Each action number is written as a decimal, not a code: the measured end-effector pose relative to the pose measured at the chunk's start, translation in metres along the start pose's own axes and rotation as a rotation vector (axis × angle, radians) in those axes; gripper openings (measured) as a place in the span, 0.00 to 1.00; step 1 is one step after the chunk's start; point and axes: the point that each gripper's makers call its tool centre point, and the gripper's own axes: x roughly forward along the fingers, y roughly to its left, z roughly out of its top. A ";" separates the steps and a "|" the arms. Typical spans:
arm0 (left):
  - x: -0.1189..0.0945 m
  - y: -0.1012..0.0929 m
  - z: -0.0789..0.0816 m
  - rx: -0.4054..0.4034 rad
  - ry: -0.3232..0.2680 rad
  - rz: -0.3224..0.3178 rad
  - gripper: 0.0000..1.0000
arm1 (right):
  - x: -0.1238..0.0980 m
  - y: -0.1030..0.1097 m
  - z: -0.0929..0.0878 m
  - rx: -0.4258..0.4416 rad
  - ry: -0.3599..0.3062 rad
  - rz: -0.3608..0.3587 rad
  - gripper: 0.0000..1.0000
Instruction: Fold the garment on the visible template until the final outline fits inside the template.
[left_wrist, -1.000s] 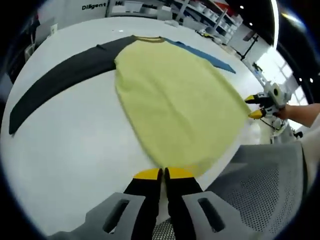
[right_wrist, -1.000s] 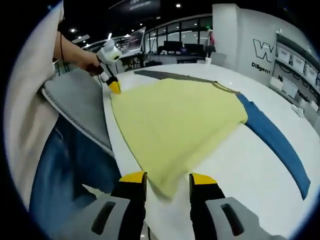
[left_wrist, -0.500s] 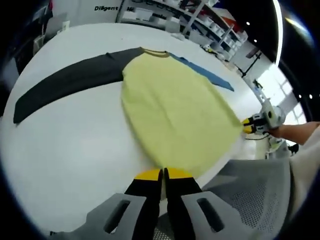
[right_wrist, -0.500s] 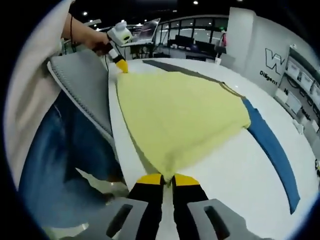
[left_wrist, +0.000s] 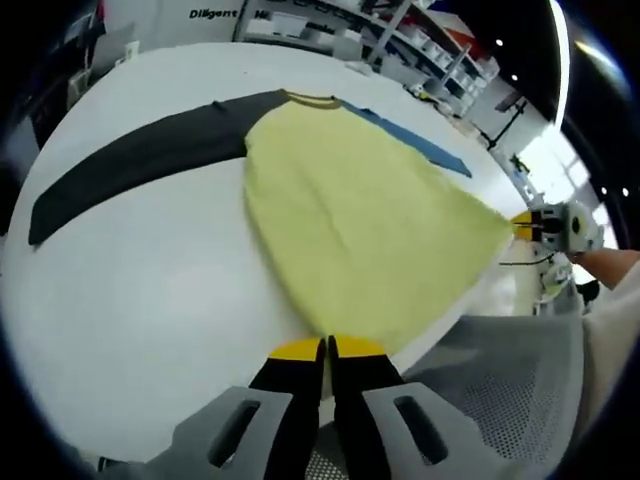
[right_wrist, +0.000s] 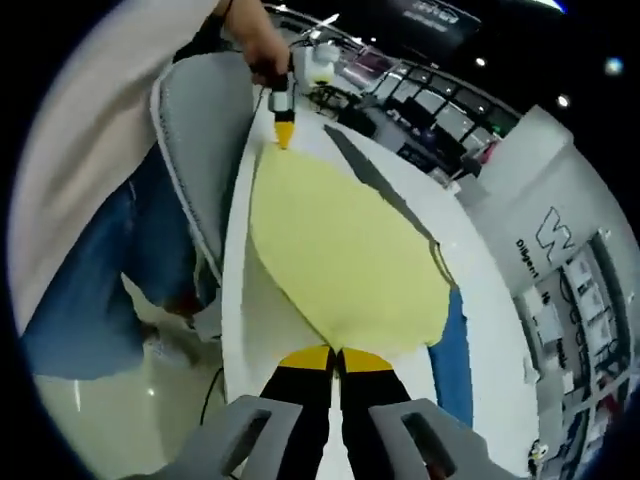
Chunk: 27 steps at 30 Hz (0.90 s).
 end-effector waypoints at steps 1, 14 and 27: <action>0.001 0.002 -0.002 0.001 0.007 0.005 0.04 | 0.001 0.004 0.001 0.005 -0.005 0.008 0.00; -0.003 0.009 -0.020 0.031 0.070 0.045 0.05 | 0.025 0.058 -0.030 0.313 0.086 0.257 0.11; -0.008 0.040 0.026 0.049 -0.025 0.116 0.04 | 0.016 -0.025 -0.072 0.719 0.030 0.056 0.16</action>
